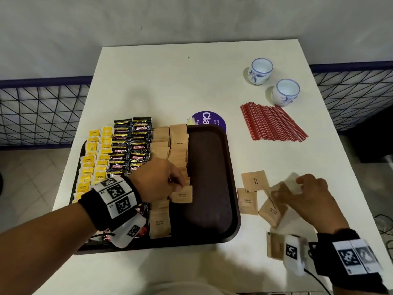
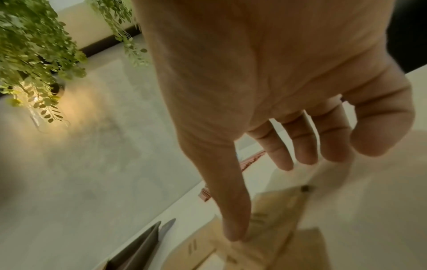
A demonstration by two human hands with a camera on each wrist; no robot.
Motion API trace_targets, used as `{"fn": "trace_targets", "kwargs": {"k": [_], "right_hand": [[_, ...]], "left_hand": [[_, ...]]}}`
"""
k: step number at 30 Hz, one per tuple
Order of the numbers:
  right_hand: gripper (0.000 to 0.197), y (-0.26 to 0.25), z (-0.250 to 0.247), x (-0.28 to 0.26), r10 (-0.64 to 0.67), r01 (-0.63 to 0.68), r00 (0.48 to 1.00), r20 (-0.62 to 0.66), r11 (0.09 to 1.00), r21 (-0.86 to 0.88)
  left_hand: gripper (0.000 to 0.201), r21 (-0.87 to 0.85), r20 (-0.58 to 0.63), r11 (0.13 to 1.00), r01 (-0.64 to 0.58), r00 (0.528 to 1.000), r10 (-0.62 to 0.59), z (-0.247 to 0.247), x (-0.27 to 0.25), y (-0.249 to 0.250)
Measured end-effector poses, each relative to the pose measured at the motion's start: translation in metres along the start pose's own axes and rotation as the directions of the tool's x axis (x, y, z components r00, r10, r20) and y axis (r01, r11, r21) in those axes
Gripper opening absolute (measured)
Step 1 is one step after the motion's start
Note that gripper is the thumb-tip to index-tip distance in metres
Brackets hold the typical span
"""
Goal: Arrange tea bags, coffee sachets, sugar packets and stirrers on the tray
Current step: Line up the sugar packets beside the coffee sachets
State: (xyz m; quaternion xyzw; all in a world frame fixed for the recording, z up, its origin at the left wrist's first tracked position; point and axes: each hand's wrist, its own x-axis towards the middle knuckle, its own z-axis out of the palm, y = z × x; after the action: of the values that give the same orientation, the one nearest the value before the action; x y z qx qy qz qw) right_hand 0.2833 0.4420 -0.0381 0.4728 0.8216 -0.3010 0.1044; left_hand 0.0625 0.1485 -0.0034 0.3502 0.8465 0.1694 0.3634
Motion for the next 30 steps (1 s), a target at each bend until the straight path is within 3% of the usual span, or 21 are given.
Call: {"fn": "trace_targets", "kwargs": {"k": [4,11,21,27,30], "right_hand": [[0.071,0.009,0.009,0.000,-0.004,0.004,1.000,-0.016,1.000,0.002],[0.042,0.008,0.016,-0.001,-0.059,0.060,0.997,-0.051,0.998,0.020],[0.028,0.001,0.021,-0.005,-0.083,0.085,0.995,-0.052,0.996,0.033],[0.046,0.004,0.015,-0.008,-0.095,0.106,0.991,-0.096,0.988,0.116],[0.065,0.008,0.015,-0.009,-0.033,0.044,0.995,-0.089,0.991,0.128]], "left_hand": [[0.013,0.042,-0.007,0.999,0.016,1.000,-0.016,0.006,0.001,-0.004],[0.013,0.187,-0.084,0.982,0.038,0.996,-0.023,0.014,-0.002,-0.007],[0.019,0.316,-0.123,0.949,0.008,0.992,0.033,0.026,-0.003,-0.010],[0.017,0.313,-0.177,0.950,0.007,0.983,0.051,0.030,-0.005,-0.013],[0.015,0.267,-0.212,0.964,0.002,0.976,0.057,0.030,-0.005,-0.014]]}}
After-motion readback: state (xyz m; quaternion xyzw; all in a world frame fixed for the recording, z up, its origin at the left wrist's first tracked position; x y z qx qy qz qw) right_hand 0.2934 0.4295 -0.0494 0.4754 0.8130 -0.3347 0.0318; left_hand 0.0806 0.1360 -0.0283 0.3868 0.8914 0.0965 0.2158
